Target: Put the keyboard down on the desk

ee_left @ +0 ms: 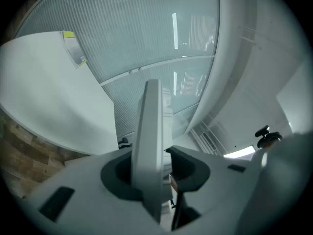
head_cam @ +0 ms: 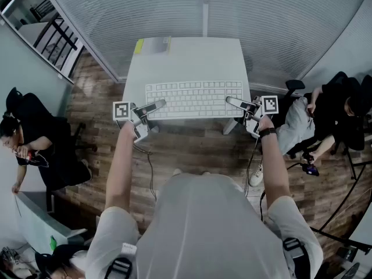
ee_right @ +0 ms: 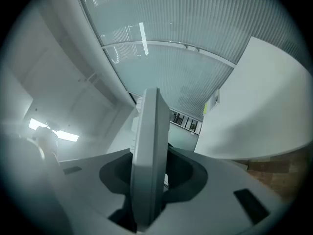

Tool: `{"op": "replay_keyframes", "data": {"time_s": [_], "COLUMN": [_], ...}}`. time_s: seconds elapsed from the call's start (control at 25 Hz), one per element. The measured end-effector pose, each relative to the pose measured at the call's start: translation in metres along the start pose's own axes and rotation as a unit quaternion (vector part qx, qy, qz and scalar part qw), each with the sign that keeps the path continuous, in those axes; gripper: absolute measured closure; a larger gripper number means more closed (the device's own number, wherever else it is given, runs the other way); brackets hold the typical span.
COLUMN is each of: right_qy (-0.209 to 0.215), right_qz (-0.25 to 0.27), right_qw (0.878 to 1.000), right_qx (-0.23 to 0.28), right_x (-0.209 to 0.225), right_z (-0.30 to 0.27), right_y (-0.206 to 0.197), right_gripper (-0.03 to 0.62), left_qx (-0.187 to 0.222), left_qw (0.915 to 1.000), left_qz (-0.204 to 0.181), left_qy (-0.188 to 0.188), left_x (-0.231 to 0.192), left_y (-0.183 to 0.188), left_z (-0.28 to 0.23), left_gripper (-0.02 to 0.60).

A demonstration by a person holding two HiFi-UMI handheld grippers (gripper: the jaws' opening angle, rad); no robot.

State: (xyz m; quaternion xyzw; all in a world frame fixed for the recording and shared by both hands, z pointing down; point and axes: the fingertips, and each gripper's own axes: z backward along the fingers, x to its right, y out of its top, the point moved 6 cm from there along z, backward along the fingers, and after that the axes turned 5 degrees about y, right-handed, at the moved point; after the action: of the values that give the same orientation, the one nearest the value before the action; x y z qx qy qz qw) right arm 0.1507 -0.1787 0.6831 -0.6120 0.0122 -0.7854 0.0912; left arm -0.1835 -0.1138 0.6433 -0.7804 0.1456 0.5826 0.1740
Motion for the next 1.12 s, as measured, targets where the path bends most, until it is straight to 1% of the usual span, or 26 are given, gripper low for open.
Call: {"op": "replay_keyframes", "data": {"time_s": [0.16,0.28,0.36,0.44,0.56,0.64,0.72,0.88,1.04,1.12], "right_qy": [0.011,0.01,0.004,-0.01,-0.063,-0.073,-0.07,-0.074,-0.089,-0.094], "right_qz": [-0.033,-0.037,-0.04,-0.041,-0.036,-0.033,-0.021,0.024,0.058,0.078], "right_qw": [0.999,0.999,0.999,0.999,0.997,0.996,0.997,0.997,0.994,0.992], "right_qx": [0.024,0.011,0.001,-0.006,-0.022,-0.024,-0.016,-0.012,-0.019,-0.018], "right_x": [0.003,0.006,0.011,0.02,0.044,0.051,0.043,0.014,-0.007,-0.015], "right_z": [0.001,0.008,0.009,0.008,0.009,0.009,0.007,0.003,0.001,-0.002], "right_y": [0.0,-0.004,-0.002,-0.002,-0.004,-0.004,-0.004,-0.004,-0.007,-0.004], "right_gripper": [0.461,0.461,0.468,0.467,0.441,0.434,0.437,0.439,0.438,0.437], "left_qx": [-0.003,-0.009,-0.008,-0.006,-0.007,-0.016,-0.023,-0.022,-0.018,-0.014], "left_qw": [0.9998,0.9994,0.999,0.998,0.9971,0.9971,0.9965,0.9971,0.9969,0.9959], "left_qz": [-0.003,-0.012,-0.009,-0.015,-0.029,-0.027,-0.04,-0.06,-0.074,-0.089], "left_qy": [0.021,0.033,0.042,0.061,0.07,0.069,0.069,0.04,0.018,0.013], "left_x": [0.004,0.008,0.008,0.0,-0.014,-0.02,-0.019,0.004,0.01,0.009], "left_y": [0.002,-0.002,-0.003,-0.004,-0.003,0.002,0.006,0.007,0.002,0.005], "left_z": [-0.003,-0.008,-0.009,-0.007,-0.012,-0.016,-0.014,-0.011,-0.006,-0.003], "left_gripper": [0.442,0.442,0.439,0.437,0.434,0.434,0.434,0.434,0.434,0.434]}}
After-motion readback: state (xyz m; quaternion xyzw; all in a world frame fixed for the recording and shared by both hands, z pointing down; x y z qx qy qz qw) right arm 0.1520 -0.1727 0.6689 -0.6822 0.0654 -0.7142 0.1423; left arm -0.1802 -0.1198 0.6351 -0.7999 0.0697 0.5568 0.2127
